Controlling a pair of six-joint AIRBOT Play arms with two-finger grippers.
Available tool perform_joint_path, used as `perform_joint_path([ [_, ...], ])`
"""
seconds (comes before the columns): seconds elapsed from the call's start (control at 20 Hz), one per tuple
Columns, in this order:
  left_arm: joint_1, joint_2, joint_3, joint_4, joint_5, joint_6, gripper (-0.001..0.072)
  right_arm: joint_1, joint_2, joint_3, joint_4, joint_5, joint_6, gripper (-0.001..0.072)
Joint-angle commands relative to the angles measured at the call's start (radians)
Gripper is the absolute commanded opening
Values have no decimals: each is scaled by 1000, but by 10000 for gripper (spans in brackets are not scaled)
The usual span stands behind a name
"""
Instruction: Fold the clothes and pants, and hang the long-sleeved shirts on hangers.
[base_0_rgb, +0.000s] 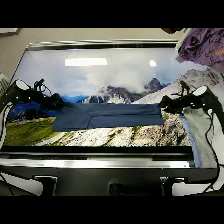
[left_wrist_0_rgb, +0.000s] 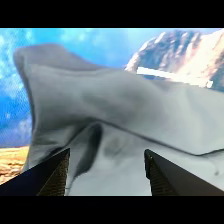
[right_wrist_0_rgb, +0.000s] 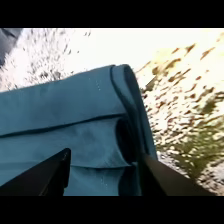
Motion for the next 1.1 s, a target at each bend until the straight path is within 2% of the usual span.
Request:
perform_joint_path([
  [0.0, 3, -6, 88, 11, -91, -38, 540, -109, 1, 47, 55, 126, -13, 499],
  [0.05, 3, -6, 117, 28, -121, -53, 540, -140, -10, 40, 59, 159, -28, 506],
  [0.1, 3, -5, 146, 51, -148, -64, 540, -161, -29, 26, 82, 182, -60, 563],
  [0.2, 3, 6, 180, 75, -161, -80, 540, -167, -82, 8, 137, 220, -127, 618],
  [0.3, 3, 25, 196, 86, -161, -82, 540, -151, -132, 6, 185, 219, -167, 629],
  [0.55, 3, 73, 200, 90, -161, -106, 540, -50, -185, 3, 183, 122, -167, 606],
  [0.65, -2, 80, 200, 89, -161, -109, 539, -1, -186, 3, 169, 62, -156, 463],
  [0.75, -24, 77, 199, 85, -158, -116, 517, 31, -182, 4, 168, 41, -147, 121],
  [0.8, -48, 74, 198, 82, -150, -116, 416, 31, -171, 4, 168, 45, -139, 38],
  [0.85, -82, 69, 196, 77, -141, -116, 179, 27, -148, 4, 161, 50, -104, 30],
  [0.9, -123, 62, 196, 74, -128, -117, 21, 27, -117, 6, 135, 58, -66, 29],
  [1.05, -285, 23, 196, 73, -11, -227, 17, 30, 3, 51, -36, 138, 70, 29],
])
